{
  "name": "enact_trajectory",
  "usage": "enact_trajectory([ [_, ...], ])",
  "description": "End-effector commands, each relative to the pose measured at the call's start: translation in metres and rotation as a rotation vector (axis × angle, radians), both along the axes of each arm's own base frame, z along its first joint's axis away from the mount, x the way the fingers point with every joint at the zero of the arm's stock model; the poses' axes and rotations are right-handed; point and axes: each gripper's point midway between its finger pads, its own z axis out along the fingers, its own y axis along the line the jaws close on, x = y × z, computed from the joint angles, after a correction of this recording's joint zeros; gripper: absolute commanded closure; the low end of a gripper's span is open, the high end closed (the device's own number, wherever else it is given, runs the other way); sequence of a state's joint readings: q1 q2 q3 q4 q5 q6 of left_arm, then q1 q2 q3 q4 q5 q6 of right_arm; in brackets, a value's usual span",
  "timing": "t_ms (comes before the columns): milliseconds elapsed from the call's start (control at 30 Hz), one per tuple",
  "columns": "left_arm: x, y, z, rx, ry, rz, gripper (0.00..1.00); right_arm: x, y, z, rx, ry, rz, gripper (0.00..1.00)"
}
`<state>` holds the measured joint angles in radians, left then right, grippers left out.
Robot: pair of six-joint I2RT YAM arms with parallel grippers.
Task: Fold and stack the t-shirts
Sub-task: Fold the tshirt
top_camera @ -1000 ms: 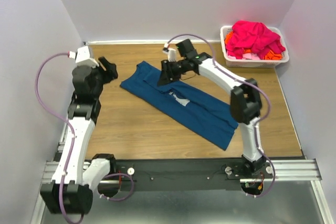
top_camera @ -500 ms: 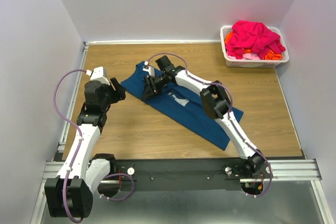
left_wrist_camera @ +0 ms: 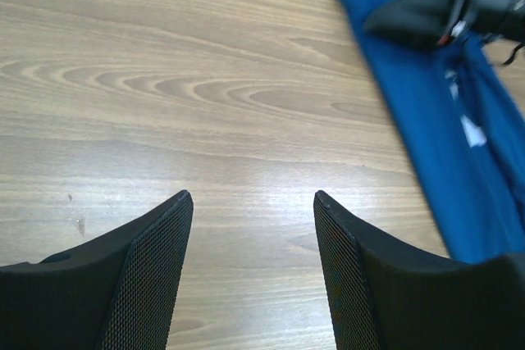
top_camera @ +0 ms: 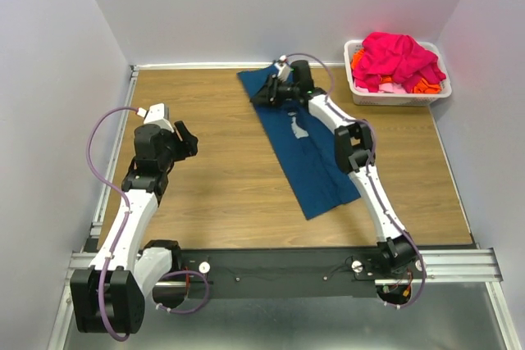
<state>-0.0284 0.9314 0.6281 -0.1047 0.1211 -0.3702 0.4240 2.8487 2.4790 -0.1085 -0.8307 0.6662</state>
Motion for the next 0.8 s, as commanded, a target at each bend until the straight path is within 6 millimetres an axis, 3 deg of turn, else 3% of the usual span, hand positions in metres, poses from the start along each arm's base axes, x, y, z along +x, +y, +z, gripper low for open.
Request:
enact_trajectory([
  [0,0.005,-0.003,0.002,0.005,-0.007,-0.028,0.32,0.053,-0.025,0.017,0.004,-0.115,-0.182,0.39],
  [33,0.005,-0.003,0.003,0.005,-0.007,-0.028,0.32,0.055,-0.026,0.029,0.003,-0.144,-0.183,0.38],
  [67,0.005,-0.003,0.002,0.006,-0.006,-0.029,0.32,0.056,-0.027,0.074,0.023,-0.219,-0.185,0.37],
  [100,0.005,-0.003,0.003,0.005,-0.007,-0.030,0.32,0.051,-0.029,0.076,0.002,-0.240,-0.173,0.37],
  [167,0.005,-0.004,0.003,0.004,-0.009,-0.033,0.32,0.044,-0.034,0.108,-0.002,-0.295,-0.163,0.37],
  [200,0.005,-0.004,0.005,0.004,-0.012,-0.035,0.31,0.030,-0.041,0.136,-0.015,-0.343,-0.152,0.37],
  [267,0.005,-0.005,0.007,0.011,-0.021,-0.046,0.32,0.013,-0.051,0.144,-0.061,-0.357,-0.165,0.37],
  [300,0.005,-0.005,0.011,0.013,-0.032,-0.048,0.31,-0.009,-0.065,0.155,-0.098,-0.364,-0.173,0.37],
  [367,0.004,-0.005,0.015,0.021,-0.043,-0.053,0.31,-0.027,-0.086,0.155,-0.175,-0.351,-0.234,0.37],
  [400,0.003,-0.004,0.018,0.016,-0.052,-0.052,0.30,-0.045,-0.098,0.173,-0.204,-0.380,-0.246,0.37],
  [433,0.002,-0.005,0.020,0.013,-0.058,-0.055,0.30,-0.057,-0.109,0.166,-0.251,-0.361,-0.258,0.38],
  [467,0.000,-0.006,0.023,0.009,-0.069,-0.068,0.30,-0.081,-0.129,0.118,-0.382,-0.250,-0.277,0.40],
  [533,-0.002,-0.007,0.026,0.007,-0.082,-0.074,0.30,-0.110,-0.151,0.100,-0.499,-0.218,-0.272,0.42],
  [567,-0.003,-0.007,0.032,0.006,-0.102,-0.077,0.30,-0.141,-0.169,0.080,-0.598,-0.153,-0.262,0.44],
  [600,-0.003,-0.008,0.035,0.005,-0.114,-0.080,0.29,-0.155,-0.177,0.075,-0.650,-0.152,-0.245,0.45],
  [633,-0.005,-0.008,0.039,0.004,-0.131,-0.081,0.29,-0.187,-0.189,0.059,-0.736,-0.110,-0.209,0.46],
  [700,-0.006,-0.007,0.040,-0.001,-0.140,-0.073,0.21,-0.209,-0.191,0.060,-0.780,-0.105,-0.186,0.49],
  [767,-0.008,-0.006,0.042,-0.012,-0.150,-0.059,0.14,-0.256,-0.199,0.031,-0.872,-0.041,-0.129,0.53],
])
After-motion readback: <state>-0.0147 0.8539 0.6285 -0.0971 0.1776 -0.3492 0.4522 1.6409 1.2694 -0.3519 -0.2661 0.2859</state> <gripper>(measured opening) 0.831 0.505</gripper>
